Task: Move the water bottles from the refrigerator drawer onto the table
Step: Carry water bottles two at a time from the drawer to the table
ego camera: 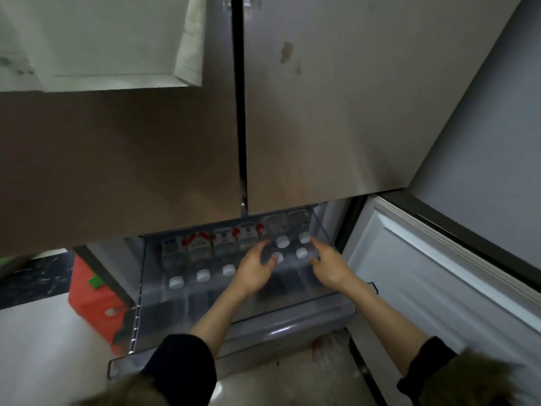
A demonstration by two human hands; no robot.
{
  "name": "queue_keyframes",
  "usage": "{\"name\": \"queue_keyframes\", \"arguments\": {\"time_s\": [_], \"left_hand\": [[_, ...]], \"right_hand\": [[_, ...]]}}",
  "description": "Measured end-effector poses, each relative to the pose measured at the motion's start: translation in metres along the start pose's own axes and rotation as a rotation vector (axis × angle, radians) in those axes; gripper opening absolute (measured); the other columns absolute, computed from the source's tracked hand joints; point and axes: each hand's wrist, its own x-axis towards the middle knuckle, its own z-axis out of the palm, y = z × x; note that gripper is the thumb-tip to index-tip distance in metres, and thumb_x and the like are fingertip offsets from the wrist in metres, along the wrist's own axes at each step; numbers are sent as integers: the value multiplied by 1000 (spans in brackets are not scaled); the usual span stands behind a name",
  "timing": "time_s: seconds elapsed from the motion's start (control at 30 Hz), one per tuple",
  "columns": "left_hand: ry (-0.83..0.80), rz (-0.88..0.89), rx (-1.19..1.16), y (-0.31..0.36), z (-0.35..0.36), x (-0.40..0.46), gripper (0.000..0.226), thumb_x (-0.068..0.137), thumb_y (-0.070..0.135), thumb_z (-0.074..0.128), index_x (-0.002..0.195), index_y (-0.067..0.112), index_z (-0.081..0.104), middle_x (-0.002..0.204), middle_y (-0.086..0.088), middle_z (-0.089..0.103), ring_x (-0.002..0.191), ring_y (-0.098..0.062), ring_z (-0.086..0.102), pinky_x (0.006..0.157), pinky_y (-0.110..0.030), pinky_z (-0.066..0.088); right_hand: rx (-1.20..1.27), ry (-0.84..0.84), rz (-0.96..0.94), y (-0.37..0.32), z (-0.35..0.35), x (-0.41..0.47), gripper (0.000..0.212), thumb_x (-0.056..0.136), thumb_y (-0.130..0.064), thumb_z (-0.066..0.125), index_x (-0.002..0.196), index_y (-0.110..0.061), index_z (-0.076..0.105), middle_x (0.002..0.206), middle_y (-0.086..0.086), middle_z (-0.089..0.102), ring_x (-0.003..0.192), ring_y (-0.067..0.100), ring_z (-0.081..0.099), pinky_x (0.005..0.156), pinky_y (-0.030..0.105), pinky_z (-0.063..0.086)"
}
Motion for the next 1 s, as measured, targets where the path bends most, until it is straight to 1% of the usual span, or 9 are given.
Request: {"name": "queue_keyframes", "arguments": {"time_s": [0.07,0.17,0.27,0.43,0.5,0.57,0.63,0.8,1.0], "left_hand": [[23,-144,-220,2,9,19,38,92,16,53,130,14,48,133,-6,53,113,-20,54,93,-29,41],[14,-345,-543,5,21,37,16,93,12,49,96,26,57,106,5,59,85,-8,54,71,-29,45],[-24,-483,-760,6,33,52,18,91,6,47,100,17,57,97,-2,59,89,-18,56,68,-28,46],[-2,-566,-926,18,45,68,29,92,-3,38,72,16,47,52,1,49,46,-9,46,43,-18,39],[47,-618,-1049,17,47,72,27,94,1,37,73,14,47,51,1,53,48,-7,51,50,-20,44],[87,-662,-1137,14,46,74,21,96,5,38,80,10,51,70,-6,57,66,-14,54,68,-28,46],[93,-663,-1163,11,44,73,19,97,10,39,85,9,53,75,-8,59,68,-16,56,73,-31,46],[175,-612,-1235,11,35,66,16,94,6,45,81,7,55,70,-8,53,70,-18,50,46,-24,54],[312,-563,-971,3,20,41,12,84,7,63,76,11,56,54,-3,56,51,-12,53,45,-22,46]], "right_hand": [[55,-39,73,4,0,21,49,94,-2,38,142,-7,32,138,13,47,125,28,45,100,24,33],[84,-62,146,9,2,50,44,97,-8,36,140,-4,32,137,15,47,124,29,45,101,27,33],[86,-40,208,11,5,73,40,99,-12,35,137,1,36,139,20,44,126,33,43,99,32,35],[114,-48,263,17,17,96,33,97,-13,38,126,2,46,127,21,52,113,34,52,83,30,41],[130,-38,279,19,22,102,36,97,-12,40,128,5,41,126,22,53,113,33,52,83,30,40],[108,-33,286,19,23,108,35,97,-13,40,126,6,42,124,23,55,113,33,54,84,31,41],[83,-15,294,18,24,110,35,98,-16,41,124,7,43,123,23,56,113,33,54,84,32,42],[152,-17,344,9,21,113,45,95,-20,49,132,4,39,129,21,54,114,34,55,81,33,45],[376,-75,362,7,18,98,36,81,-10,67,113,4,55,114,20,63,97,32,64,81,39,55]]}}
